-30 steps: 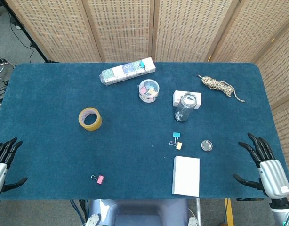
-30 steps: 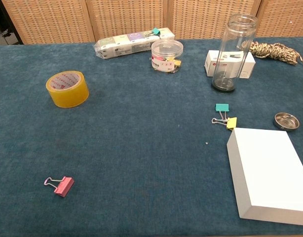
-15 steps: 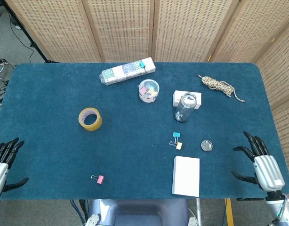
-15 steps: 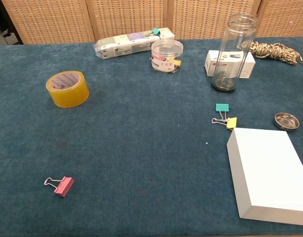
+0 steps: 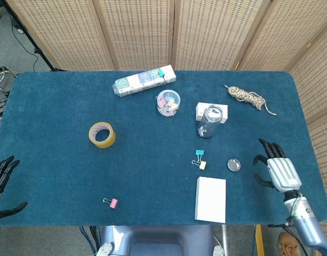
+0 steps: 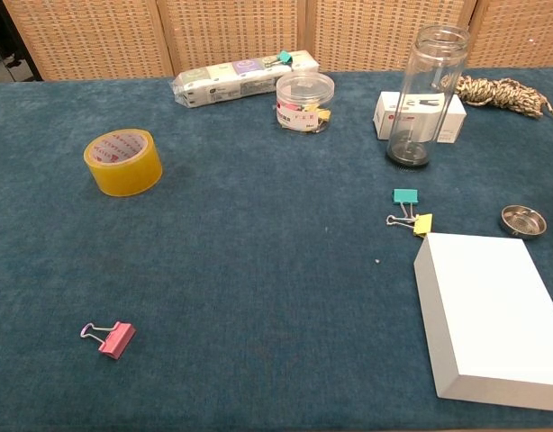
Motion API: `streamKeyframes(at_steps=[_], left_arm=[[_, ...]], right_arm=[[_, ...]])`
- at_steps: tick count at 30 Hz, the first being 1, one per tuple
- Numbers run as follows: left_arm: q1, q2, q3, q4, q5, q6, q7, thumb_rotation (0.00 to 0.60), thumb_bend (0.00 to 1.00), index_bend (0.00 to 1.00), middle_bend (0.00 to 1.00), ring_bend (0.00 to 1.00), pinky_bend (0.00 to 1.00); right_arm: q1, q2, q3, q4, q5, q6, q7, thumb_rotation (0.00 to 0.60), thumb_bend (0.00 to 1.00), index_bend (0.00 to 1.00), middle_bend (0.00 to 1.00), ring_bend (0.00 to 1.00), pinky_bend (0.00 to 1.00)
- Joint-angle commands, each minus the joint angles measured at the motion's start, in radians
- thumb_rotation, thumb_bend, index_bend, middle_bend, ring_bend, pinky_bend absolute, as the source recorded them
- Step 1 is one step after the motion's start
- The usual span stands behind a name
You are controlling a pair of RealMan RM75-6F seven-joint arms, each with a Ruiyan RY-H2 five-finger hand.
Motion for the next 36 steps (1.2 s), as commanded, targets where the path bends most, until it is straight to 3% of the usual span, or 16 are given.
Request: streamKeyframes(at_steps=[1,14,36], left_arm=[[0.002,0.006,0.0,0.005,0.002,0.006,-0.018,0.6,0.03,0.0,0.0,0.0,0.0],[0.0,0.018,0.005,0.016,0.011,0.008,-0.06,0.6,0.03,0.0,0.0,0.0,0.0],[-0.002,0.025,0.005,0.016,0.008,0.006,-0.079,0.6,0.03,0.0,0.0,0.0,0.0]], right_arm=[[0.044,-0.023,0.023,-0.003,0.06,-0.059,-0.058,0.6,0.36,0.45,0.0,0.0,0.0],[0.133,-0.133,0.042,0.062,0.18,-0.148,-0.197,0.6,0.36,0.45,0.0,0.0,0.0],[0.177,-0.25,0.027,0.149,0.239,-0.164,-0.245,0.6,0.36,0.47,0.0,0.0,0.0]])
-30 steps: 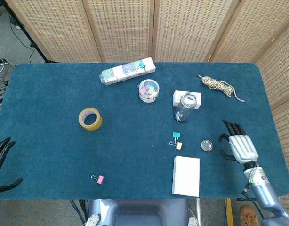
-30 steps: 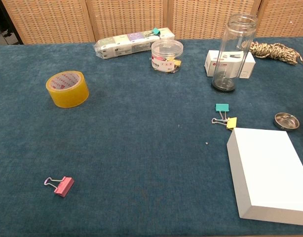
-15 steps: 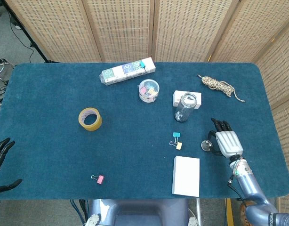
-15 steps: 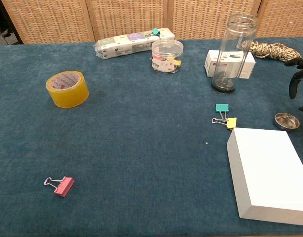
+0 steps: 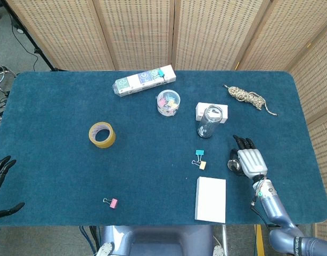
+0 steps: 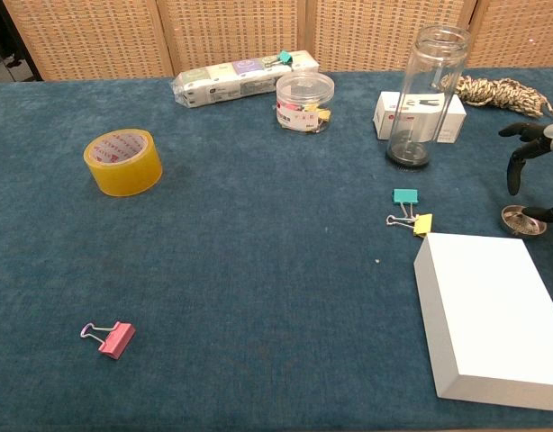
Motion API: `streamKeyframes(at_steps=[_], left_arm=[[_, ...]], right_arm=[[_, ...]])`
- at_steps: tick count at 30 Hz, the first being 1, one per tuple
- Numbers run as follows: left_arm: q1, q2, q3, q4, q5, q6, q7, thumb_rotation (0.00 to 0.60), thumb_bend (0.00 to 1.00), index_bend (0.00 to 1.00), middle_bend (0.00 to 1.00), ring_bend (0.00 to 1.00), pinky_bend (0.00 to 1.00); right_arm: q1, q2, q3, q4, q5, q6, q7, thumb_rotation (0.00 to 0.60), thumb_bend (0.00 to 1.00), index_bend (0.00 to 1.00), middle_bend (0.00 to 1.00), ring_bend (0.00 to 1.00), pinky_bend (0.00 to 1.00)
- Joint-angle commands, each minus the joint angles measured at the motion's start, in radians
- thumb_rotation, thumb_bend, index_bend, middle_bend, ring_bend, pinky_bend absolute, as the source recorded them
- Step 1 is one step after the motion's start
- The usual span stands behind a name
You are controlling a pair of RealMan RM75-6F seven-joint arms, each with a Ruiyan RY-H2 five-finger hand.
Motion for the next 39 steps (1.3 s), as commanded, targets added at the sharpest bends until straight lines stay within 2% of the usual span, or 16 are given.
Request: streamKeyframes(at_steps=[1,34,39], left_arm=[[0.001,0.001,-0.001,0.001,-0.001,0.002,-0.005,0.6,0.03,0.0,0.0,0.0,0.0],[-0.003,0.007,-0.003,0.0,-0.009,-0.004,-0.023,0.6,0.03,0.0,0.0,0.0,0.0],[-0.002,0.007,-0.003,0.0,-0.008,-0.002,-0.025,0.6,0.03,0.0,0.0,0.0,0.0]], right_arm=[[0.002,-0.009,-0.005,0.007,0.003,-0.001,-0.005,0.6,0.36,0.47,0.0,0.0,0.0],[0.018,-0.063,-0.026,0.099,0.018,-0.023,0.01,0.6,0.43,0.5,0.0,0.0,0.0],[0.02,-0.067,-0.025,0.106,0.02,-0.026,0.012,0.6,0.43,0.53,0.0,0.0,0.0]])
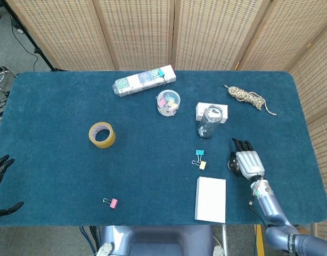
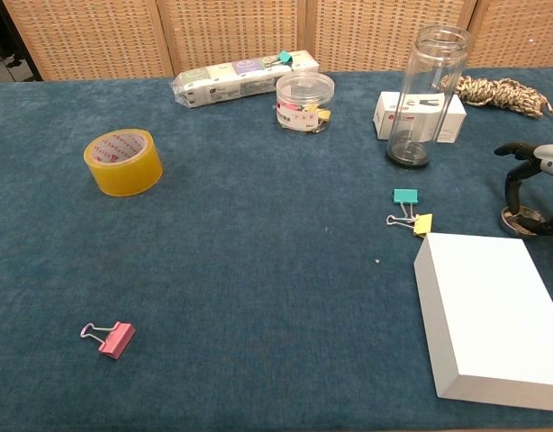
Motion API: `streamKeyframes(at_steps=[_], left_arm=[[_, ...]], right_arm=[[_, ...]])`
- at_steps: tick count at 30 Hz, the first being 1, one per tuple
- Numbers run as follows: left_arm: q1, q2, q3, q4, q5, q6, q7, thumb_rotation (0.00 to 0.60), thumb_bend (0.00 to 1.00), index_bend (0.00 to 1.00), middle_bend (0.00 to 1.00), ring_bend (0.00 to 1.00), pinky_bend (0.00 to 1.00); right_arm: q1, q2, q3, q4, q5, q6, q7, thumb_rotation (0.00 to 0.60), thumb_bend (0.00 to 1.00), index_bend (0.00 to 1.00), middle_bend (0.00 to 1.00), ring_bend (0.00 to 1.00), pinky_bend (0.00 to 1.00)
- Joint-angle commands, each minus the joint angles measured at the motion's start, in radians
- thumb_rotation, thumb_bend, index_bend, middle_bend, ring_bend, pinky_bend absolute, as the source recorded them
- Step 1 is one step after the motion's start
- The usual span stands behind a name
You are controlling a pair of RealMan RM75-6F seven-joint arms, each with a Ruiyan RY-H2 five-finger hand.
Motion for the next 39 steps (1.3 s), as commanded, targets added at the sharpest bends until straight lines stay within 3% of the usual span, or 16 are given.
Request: streamKeyframes(at_steps=[1,25,39], left_arm=[[0.0,0.0,0.0,0.001,0.0,0.001,-0.001,0.6,0.03,0.0,0.0,0.0,0.0],[-0.001,0.001,-0.001,-0.002,-0.004,-0.003,-0.001,0.6,0.03,0.0,0.0,0.0,0.0],[0.0,0.003,0.001,-0.002,0.002,-0.002,-0.007,0.6,0.03,0.0,0.0,0.0,0.0]], right_arm=[[0.001,-0.002,-0.001,0.004,0.001,-0.001,-0.001,0.6,0.44,0.54,0.0,0.0,0.0],[-0.007,-0.018,-0.004,0.03,-0.012,0.009,0.031,0.6,0.52,0.64,0.0,0.0,0.0],[-0.021,0.068,0.019,-0.086,-0.049,0.078,0.04,0.6,0.52,0.66,0.0,0.0,0.0]])
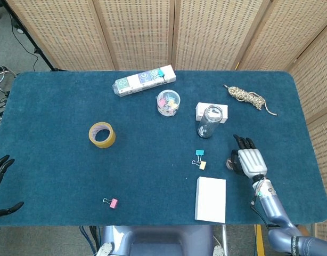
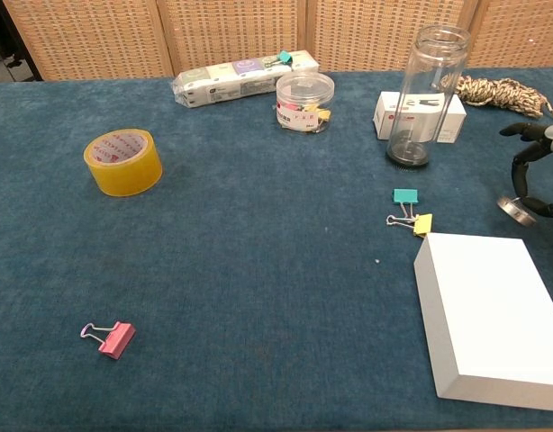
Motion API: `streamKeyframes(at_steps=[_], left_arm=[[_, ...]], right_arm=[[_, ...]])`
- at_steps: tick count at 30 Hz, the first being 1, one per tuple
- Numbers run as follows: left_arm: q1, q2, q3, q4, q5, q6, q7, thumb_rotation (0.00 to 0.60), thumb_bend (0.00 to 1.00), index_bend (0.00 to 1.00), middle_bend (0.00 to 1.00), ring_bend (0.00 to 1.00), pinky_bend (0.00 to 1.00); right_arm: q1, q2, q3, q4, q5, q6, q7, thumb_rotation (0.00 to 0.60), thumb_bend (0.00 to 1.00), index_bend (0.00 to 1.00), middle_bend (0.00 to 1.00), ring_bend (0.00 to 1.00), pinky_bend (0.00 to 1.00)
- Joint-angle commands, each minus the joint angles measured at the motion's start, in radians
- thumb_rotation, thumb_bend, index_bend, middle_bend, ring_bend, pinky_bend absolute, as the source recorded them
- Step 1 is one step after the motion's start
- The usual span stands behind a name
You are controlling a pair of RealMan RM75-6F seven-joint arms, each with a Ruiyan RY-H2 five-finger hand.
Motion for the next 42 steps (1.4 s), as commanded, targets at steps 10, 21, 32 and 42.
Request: streamKeyframes(at_steps=[10,21,32,42], left_arm=[[0.004,0.005,0.007,0.005,0.017,0.01,-0.016,0.6,0.03,0.0,0.0,0.0,0.0],[0.008,0.011,0.011,0.018,0.032,0.029,-0.049,0.6,0.03,0.0,0.0,0.0,0.0],[0.006,0.017,0.011,0.022,0.027,0.025,-0.068,0.6,0.03,0.0,0.0,0.0,0.0],[0.003,0.019,0.012,0.022,0.026,0.02,-0.072,0.6,0.03,0.0,0.0,0.0,0.0]], right_arm=[[-0.023,0.173,0.043,-0.188,-0.02,0.084,-0.024,0.6,0.52,0.66,0.0,0.0,0.0],[0.044,0.382,0.17,-0.369,0.096,0.059,-0.105,0.6,0.52,0.65,0.0,0.0,0.0],[0.195,0.469,0.29,-0.42,0.312,-0.019,-0.192,0.6,0.52,0.66,0.0,0.0,0.0],[0.345,0.349,0.265,-0.342,0.448,-0.003,-0.365,0.6,0.52,0.67,0.0,0.0,0.0]])
